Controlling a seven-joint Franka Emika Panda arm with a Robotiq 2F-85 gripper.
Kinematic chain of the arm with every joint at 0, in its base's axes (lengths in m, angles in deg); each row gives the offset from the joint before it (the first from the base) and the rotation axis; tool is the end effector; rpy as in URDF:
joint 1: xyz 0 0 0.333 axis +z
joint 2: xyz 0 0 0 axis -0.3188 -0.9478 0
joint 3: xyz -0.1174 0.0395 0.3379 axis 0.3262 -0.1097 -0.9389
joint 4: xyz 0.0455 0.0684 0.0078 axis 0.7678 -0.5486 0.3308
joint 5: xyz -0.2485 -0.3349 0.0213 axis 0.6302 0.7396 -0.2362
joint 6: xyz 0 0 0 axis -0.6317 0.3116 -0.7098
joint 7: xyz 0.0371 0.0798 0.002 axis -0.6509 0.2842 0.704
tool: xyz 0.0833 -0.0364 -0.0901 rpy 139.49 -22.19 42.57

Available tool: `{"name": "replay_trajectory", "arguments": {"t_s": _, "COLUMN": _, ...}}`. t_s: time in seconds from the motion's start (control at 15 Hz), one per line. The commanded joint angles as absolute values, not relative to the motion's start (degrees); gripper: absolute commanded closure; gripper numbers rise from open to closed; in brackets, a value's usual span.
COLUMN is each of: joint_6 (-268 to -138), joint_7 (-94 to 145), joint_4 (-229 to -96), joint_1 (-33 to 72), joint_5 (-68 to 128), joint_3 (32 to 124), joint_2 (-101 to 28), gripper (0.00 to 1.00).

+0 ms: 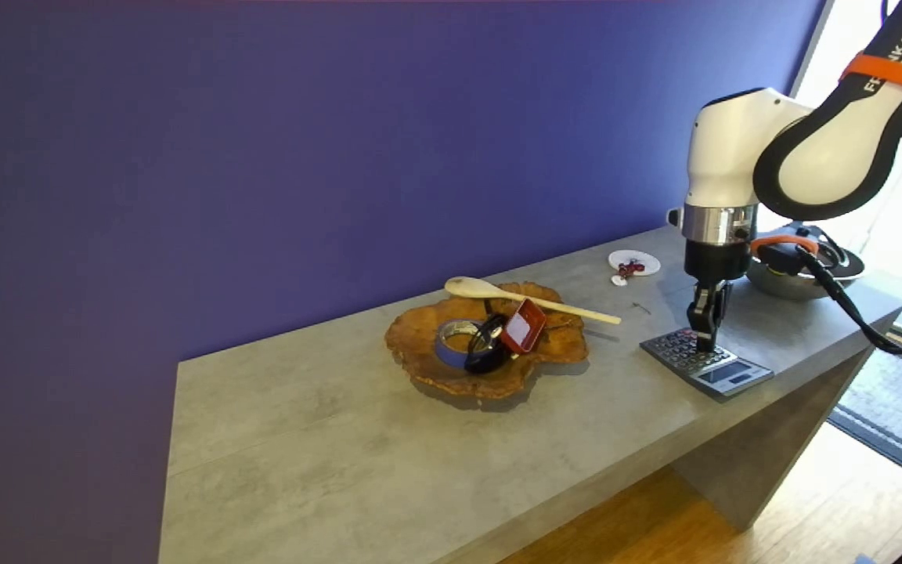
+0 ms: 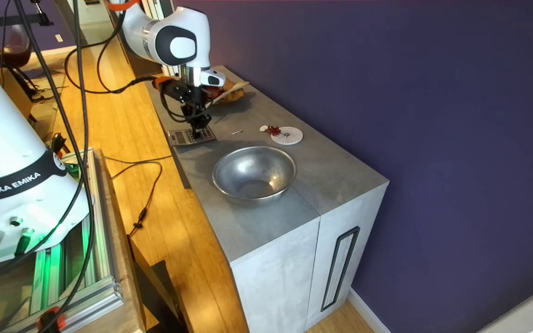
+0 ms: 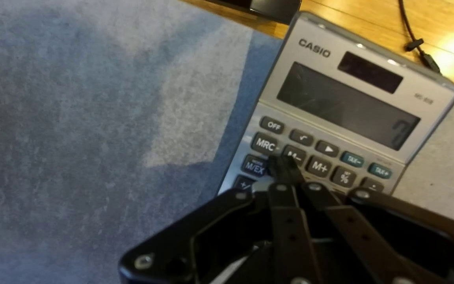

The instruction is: Press the formula 4 + 1 = on the calculator

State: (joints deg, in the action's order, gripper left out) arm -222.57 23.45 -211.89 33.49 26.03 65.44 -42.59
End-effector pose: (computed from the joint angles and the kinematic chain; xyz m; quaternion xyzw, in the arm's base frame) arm 0.4248 0.1917 0.1215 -0.9864 -0.1335 0.0952 0.0074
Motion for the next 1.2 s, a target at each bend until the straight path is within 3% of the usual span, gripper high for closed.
{"name": "replay_trajectory", "arguments": {"t_s": 0.0, "joint_6": -227.8, "joint_7": 23.1, "joint_4": -211.2, "joint_1": 32.7, "joint_5": 25.7, "joint_3": 65.5, "joint_2": -48.4, "gripper": 1.00}}
{"name": "replay_trajectory", "arguments": {"t_s": 1.13, "joint_6": -227.0, "joint_7": 21.1, "joint_4": -216.9, "joint_1": 34.3, "joint_5": 28.2, "joint_3": 65.7, "joint_2": -34.9, "gripper": 1.00}}
